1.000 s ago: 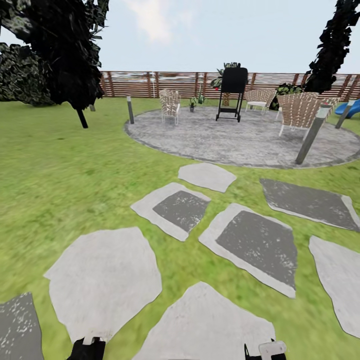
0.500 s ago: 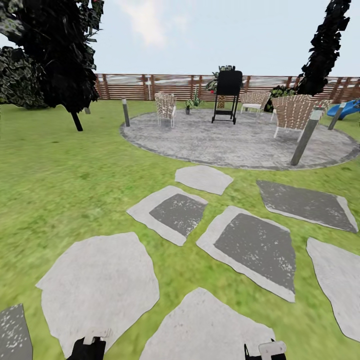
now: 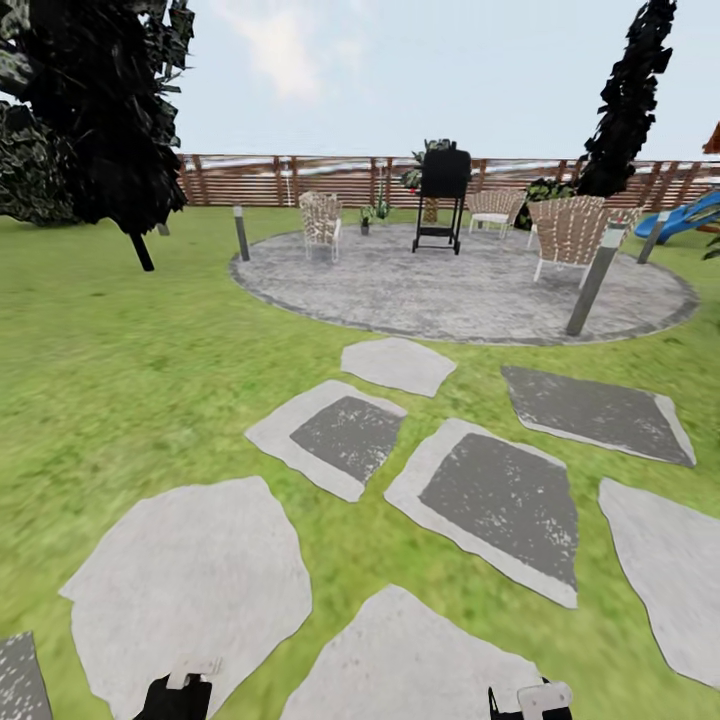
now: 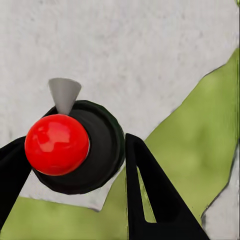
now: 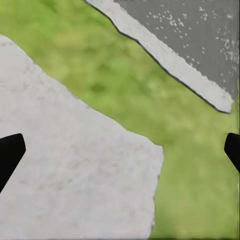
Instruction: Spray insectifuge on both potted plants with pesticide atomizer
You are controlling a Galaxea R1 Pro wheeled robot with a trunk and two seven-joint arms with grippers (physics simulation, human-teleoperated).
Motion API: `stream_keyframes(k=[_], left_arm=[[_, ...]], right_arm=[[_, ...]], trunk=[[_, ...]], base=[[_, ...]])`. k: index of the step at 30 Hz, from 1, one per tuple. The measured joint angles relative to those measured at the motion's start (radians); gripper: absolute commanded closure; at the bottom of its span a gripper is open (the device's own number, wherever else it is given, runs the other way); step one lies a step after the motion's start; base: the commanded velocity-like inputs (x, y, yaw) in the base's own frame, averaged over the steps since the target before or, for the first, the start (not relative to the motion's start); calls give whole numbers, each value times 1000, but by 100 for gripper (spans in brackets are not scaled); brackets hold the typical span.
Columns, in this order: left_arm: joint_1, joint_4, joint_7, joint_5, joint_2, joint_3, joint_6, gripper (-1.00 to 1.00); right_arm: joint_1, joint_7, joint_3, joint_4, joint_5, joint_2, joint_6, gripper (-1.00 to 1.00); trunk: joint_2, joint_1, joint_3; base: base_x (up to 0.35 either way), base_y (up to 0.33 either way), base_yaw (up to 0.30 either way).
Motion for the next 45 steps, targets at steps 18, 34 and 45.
stream_keyframes(k=[18, 34, 45], left_arm=[[0, -2, 1, 0, 0, 0, 0, 100], [0, -2, 2, 8, 0, 1, 1, 100], [0, -2, 2, 8, 3, 1, 1, 100]], right_arm=[[0, 1, 0, 0, 0, 0, 0, -100], [0, 0, -1, -1, 0, -1, 0, -100], [0, 1, -1, -1, 0, -1, 0, -100]], trunk=[[98, -54, 57], [98, -54, 57], [98, -54, 57]], base=[[10, 2, -146], [319, 46, -2], [338, 0, 0]])
